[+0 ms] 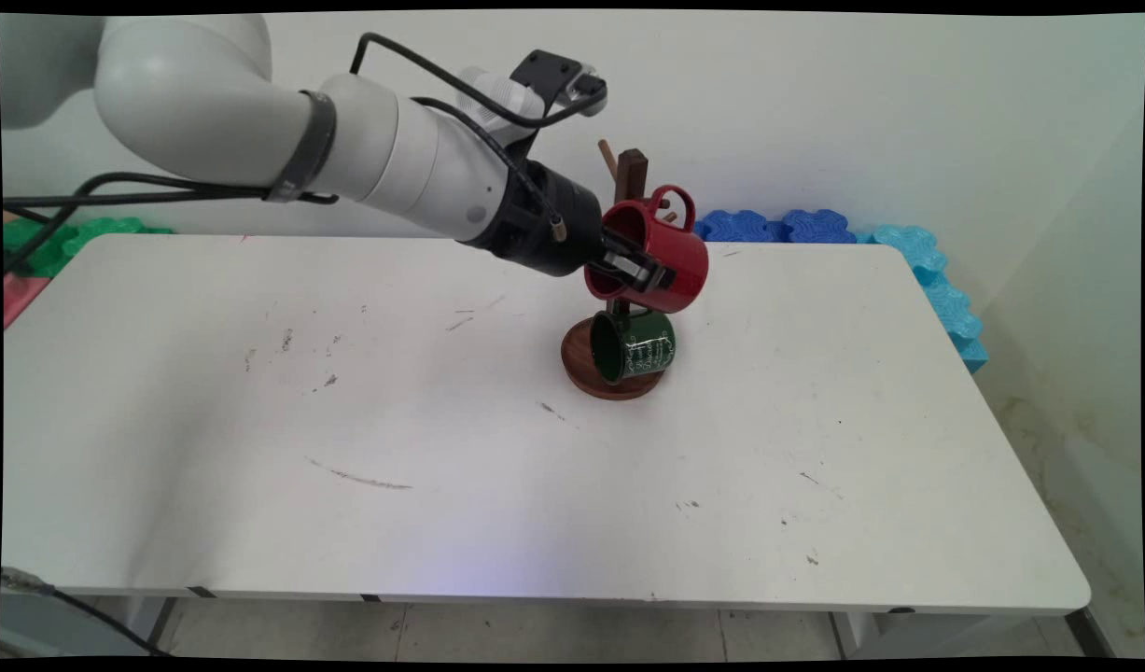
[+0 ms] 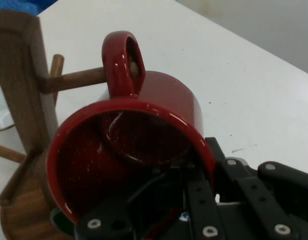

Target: Place the picked object on the table

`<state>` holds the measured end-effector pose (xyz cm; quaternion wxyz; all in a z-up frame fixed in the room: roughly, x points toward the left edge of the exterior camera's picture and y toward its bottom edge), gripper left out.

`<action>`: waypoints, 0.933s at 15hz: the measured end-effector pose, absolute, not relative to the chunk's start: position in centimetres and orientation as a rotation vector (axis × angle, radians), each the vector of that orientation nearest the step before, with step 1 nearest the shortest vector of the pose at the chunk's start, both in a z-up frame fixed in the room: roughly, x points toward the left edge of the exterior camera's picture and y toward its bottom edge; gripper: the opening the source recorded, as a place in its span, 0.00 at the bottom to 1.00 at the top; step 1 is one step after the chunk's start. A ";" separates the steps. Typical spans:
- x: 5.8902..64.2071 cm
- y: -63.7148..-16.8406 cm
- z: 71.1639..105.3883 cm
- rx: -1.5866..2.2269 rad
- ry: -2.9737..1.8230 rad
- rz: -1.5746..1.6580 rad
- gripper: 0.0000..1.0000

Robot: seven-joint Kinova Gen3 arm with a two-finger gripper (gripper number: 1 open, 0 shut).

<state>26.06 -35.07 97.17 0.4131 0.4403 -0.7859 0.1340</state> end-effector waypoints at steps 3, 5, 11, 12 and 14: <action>25.7 -34.6 97.5 1.099 -1.979 0.325 0.00; 25.5 -34.3 97.7 1.094 -1.983 0.317 0.00; 24.9 -33.4 98.0 1.078 -1.995 0.293 0.00; 24.9 -33.3 98.0 1.075 -1.998 0.290 0.00; 24.9 -32.9 98.0 1.071 -2.011 0.286 0.00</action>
